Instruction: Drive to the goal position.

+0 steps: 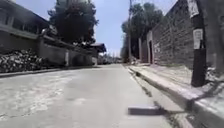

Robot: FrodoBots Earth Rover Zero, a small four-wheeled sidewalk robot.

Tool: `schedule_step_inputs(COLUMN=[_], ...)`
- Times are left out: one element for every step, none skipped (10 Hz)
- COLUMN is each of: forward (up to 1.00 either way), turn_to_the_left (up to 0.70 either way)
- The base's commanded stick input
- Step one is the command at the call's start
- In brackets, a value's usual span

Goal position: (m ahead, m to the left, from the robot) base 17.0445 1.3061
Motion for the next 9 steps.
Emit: schedule_step_inputs(forward=[1.00,1.00,1.00,1.00,1.00,1.00,1.00,1.00,1.00], turn_to_the_left=[0.00,-0.08,-0.31,-0.38,-0.34,-0.12,0.00,0.00,0.00])
